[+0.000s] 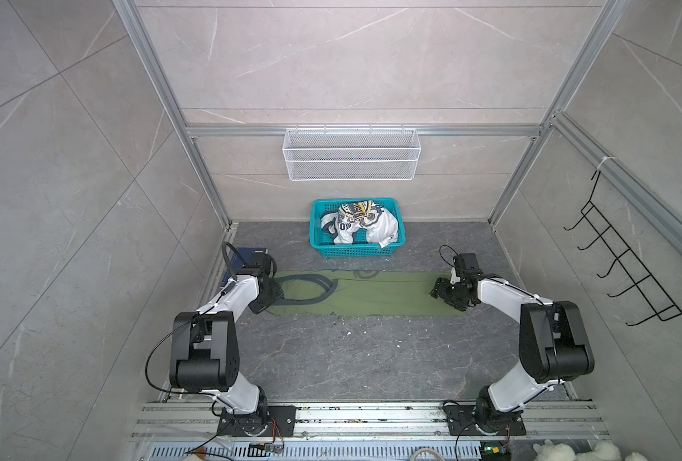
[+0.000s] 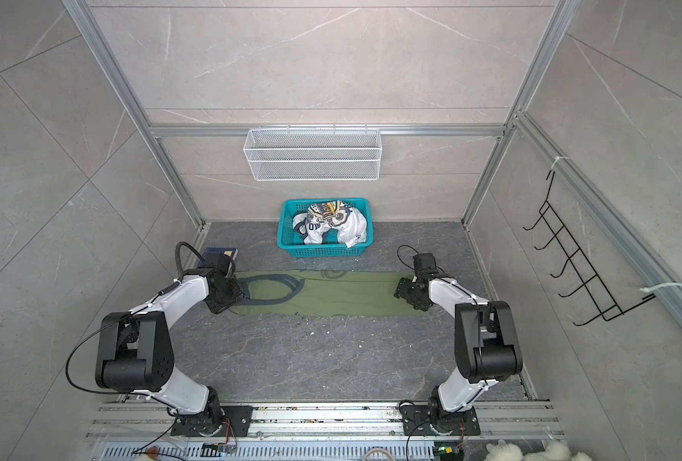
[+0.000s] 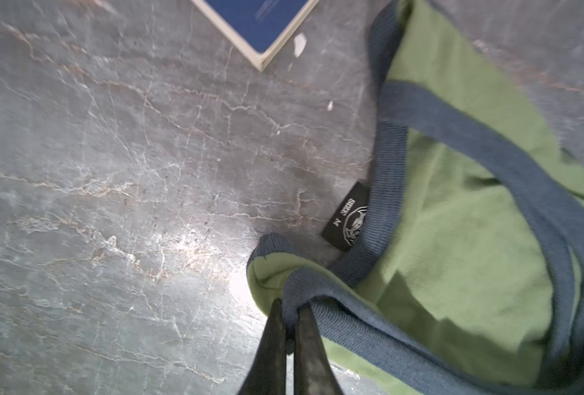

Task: Fold and stack tank tops
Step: Smooth out the tank top at the center of the table.

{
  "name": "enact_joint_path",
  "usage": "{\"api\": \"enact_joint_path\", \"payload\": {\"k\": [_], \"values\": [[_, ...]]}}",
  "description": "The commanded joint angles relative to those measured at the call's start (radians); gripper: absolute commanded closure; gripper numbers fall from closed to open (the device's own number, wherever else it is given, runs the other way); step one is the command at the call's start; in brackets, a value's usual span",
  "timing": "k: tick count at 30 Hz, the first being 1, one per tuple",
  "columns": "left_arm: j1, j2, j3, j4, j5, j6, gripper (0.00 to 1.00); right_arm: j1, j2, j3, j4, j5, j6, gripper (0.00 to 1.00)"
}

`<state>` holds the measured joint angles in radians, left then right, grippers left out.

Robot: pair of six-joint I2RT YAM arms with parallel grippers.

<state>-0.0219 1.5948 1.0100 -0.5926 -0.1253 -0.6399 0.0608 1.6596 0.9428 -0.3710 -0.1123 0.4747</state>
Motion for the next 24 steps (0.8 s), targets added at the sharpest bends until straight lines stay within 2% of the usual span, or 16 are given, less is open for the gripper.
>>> {"api": "enact_joint_path", "payload": {"k": [1,4,8,11,14,18,20,24], "values": [[0.015,0.001,-0.020,-0.019,0.025,-0.018,0.92,-0.005,0.027,0.025,-0.036,0.039,0.005,0.27],[0.023,0.006,-0.038,-0.005,0.025,-0.018,0.85,-0.006,0.034,0.029,-0.031,0.035,0.007,0.27],[0.031,0.004,-0.021,-0.027,0.014,-0.009,0.59,-0.006,0.006,0.035,-0.039,0.036,0.001,0.27],[0.010,-0.082,-0.022,-0.050,-0.041,-0.009,0.49,-0.006,-0.067,0.031,-0.048,0.028,-0.011,0.27],[-0.112,-0.201,0.008,-0.125,-0.183,-0.034,0.38,0.003,-0.127,0.051,-0.081,0.021,-0.035,0.25],[-0.307,-0.278,0.028,-0.122,-0.217,-0.116,0.35,0.031,-0.129,0.088,-0.100,0.003,-0.047,0.25],[-0.425,-0.255,0.054,-0.088,-0.210,-0.155,0.35,0.050,-0.103,0.104,-0.095,-0.010,-0.038,0.25],[-0.553,-0.104,0.133,0.017,-0.108,-0.179,0.35,0.070,-0.055,0.115,-0.056,-0.057,-0.013,0.25]]}}
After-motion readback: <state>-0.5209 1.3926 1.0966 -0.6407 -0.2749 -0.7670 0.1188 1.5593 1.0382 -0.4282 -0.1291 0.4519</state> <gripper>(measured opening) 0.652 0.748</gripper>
